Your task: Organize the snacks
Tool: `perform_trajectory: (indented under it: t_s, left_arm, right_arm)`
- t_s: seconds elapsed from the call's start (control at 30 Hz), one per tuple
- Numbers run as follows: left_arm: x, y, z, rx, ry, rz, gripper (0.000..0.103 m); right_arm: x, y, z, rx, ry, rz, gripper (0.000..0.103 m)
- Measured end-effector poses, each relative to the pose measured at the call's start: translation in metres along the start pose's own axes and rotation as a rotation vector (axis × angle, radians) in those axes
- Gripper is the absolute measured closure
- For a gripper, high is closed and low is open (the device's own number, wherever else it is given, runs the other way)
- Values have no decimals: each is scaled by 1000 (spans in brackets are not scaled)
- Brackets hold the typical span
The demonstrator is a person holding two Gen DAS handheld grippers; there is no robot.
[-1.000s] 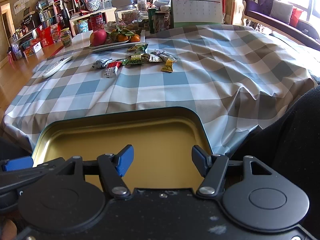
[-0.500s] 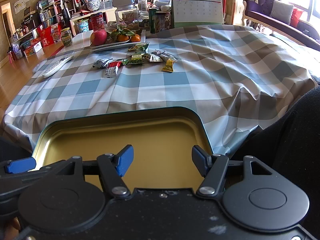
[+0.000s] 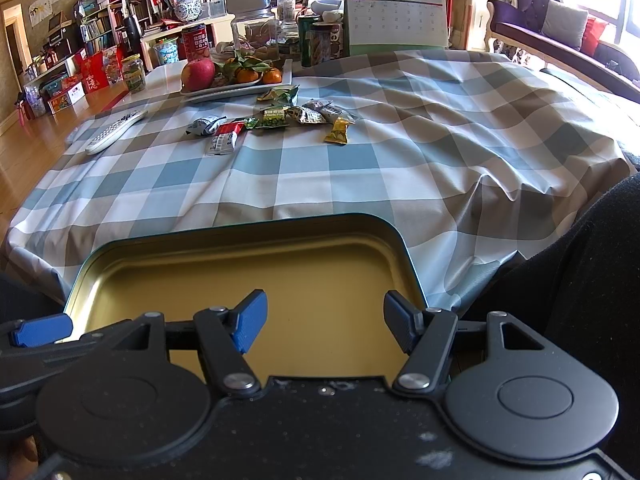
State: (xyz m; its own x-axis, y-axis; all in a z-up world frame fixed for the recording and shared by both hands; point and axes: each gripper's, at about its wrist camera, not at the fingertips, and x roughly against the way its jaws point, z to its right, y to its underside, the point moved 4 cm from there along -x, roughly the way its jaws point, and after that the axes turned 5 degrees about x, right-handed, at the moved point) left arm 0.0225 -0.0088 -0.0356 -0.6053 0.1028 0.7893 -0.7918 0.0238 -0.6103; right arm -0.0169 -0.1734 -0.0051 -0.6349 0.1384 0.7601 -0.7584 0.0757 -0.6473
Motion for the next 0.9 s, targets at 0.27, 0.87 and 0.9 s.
perform_trajectory:
  t_s: [0.27,0.87,0.9]
  left_arm:
    - [2,0,0,1,-16,5,39]
    - [3,0,-3,9,-12,1,39]
    - [3,0,-2,9,-9,0,39]
  right_arm:
    - [0,0,0,0,0,0,36]
    - [0,0,0,1,0,0,36]
    - [0,0,0,1,0,0,36]
